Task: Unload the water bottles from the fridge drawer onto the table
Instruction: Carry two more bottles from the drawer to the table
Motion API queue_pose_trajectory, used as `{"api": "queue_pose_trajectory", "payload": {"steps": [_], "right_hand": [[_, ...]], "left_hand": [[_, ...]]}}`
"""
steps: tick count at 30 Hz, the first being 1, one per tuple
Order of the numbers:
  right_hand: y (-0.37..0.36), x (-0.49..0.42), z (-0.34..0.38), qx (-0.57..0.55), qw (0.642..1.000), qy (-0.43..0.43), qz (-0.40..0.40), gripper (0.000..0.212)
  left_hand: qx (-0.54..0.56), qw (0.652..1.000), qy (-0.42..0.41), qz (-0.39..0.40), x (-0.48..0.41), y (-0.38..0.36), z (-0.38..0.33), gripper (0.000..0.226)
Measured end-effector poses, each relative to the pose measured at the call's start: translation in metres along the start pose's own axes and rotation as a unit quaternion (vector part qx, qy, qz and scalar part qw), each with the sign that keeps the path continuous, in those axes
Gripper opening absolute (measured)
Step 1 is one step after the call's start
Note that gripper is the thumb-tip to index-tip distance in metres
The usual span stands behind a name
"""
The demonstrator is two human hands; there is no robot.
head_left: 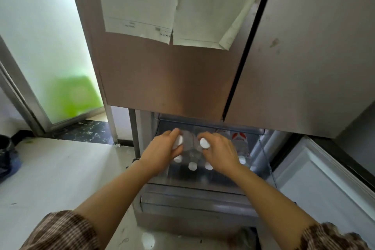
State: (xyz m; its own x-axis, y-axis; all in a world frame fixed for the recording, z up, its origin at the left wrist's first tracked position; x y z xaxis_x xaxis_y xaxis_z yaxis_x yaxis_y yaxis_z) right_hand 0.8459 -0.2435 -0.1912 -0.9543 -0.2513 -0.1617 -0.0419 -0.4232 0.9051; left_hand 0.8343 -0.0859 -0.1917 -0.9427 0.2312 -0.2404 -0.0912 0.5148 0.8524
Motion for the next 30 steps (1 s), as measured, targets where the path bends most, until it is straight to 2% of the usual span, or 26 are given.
{"api": "queue_pose_trajectory", "payload": {"steps": [3, 7, 14, 18, 21, 26, 30], "right_hand": [[0.016, 0.006, 0.015, -0.050, 0.998, -0.026, 0.004, 0.033], [0.034, 0.021, 0.050, -0.090, 0.996, -0.024, 0.010, 0.032], [0.072, 0.064, 0.174, -0.128, 0.991, 0.023, -0.030, 0.028], [0.077, 0.090, 0.251, -0.151, 0.987, 0.056, -0.014, 0.029], [0.054, 0.113, 0.304, -0.168, 0.983, 0.074, 0.028, 0.030], [-0.017, 0.151, 0.388, -0.198, 0.966, 0.111, 0.120, 0.035], [-0.080, 0.177, 0.463, -0.172, 0.956, 0.161, 0.174, 0.040]], "left_hand": [[0.023, 1.000, 0.016, 0.001, 0.018, 0.019, 0.002, 0.031], [0.064, 0.996, 0.047, -0.045, 0.049, 0.058, 0.008, 0.029], [0.057, 0.988, 0.044, -0.133, 0.132, 0.166, 0.017, 0.027], [0.051, 0.985, 0.060, -0.153, 0.198, 0.226, 0.032, 0.022], [0.012, 0.985, 0.091, -0.144, 0.254, 0.256, 0.054, 0.026], [0.010, 0.983, 0.156, -0.099, 0.354, 0.275, 0.106, 0.021], [-0.007, 0.967, 0.230, -0.114, 0.438, 0.294, 0.154, 0.016]]}}
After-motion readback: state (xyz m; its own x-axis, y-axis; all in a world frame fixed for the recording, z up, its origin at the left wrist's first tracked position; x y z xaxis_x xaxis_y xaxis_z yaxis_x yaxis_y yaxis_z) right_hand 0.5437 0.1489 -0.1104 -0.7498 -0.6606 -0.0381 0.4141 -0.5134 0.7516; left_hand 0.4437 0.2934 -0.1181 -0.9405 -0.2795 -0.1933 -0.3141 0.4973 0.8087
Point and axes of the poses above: each hand's wrist, its own x-axis away from the middle knuckle, its own y-axis out of the back of the hand, z = x × y, the point moved 7 cm from there along -x, towards the middle knuckle
